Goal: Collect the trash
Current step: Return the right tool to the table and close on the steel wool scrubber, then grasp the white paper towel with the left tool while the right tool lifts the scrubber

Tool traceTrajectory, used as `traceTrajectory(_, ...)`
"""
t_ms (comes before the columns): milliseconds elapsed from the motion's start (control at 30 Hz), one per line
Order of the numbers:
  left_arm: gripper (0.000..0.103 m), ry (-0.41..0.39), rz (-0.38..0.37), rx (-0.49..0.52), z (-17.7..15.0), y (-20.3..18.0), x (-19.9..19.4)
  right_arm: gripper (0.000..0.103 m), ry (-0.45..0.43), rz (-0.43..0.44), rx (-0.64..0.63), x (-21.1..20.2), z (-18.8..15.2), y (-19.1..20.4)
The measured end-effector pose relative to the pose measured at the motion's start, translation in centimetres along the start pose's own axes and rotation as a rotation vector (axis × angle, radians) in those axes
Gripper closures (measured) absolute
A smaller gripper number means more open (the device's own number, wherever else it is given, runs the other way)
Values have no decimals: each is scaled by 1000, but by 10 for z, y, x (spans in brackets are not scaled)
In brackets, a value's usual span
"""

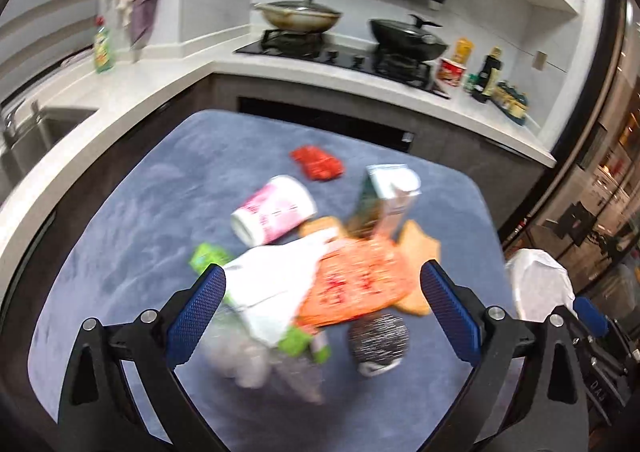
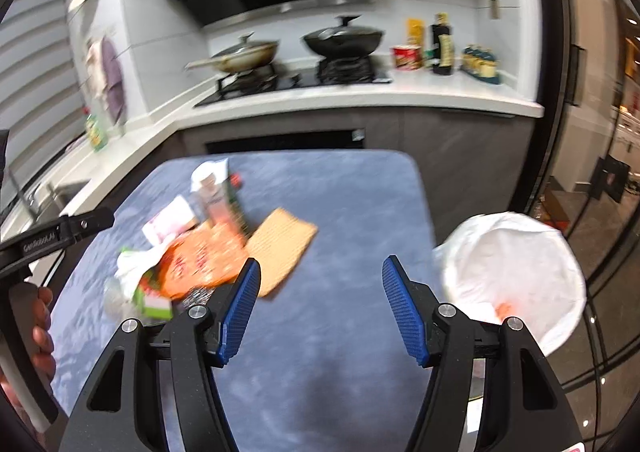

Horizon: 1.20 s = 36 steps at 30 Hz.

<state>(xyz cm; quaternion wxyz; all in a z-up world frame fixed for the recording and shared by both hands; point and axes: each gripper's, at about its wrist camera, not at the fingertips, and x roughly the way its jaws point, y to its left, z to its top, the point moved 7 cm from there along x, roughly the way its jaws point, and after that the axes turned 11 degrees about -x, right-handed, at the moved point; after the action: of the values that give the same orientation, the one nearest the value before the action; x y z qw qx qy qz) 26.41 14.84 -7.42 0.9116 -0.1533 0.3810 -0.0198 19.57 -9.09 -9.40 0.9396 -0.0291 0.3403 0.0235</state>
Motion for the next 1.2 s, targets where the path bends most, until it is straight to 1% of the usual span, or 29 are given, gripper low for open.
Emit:
traceTrajectory(200, 10, 20, 55, -52, -4, 49, 10, 42, 53, 74, -63, 28, -9, 56)
traceTrajectory(433, 10, 37, 80, -66, -9, 75, 20, 42, 104, 121, -116, 60, -17, 101)
traceTrajectory(700, 10, 76, 68, -80, -14, 84, 38, 42, 164, 145, -145, 95, -27, 130)
traceTrajectory(867, 10, 107, 47, -89, -16, 84, 53, 42, 199, 139, -169, 114, -34, 141)
traceTrajectory(933, 10, 118, 37, -88, -18, 81, 59, 43, 212, 134, -172, 120, -37, 142)
traceTrajectory(1000, 10, 121, 32, -78, -19, 77, 64, 49, 216, 124, -175, 123, -40, 141)
traceTrajectory(1100, 10, 131, 29, -61, -22, 71, 72, 52, 217, 122, -173, 124, -41, 138)
traceTrajectory(1200, 14, 133, 21, -45, -24, 65, 78, 54, 217, 129, -169, 124, -41, 136)
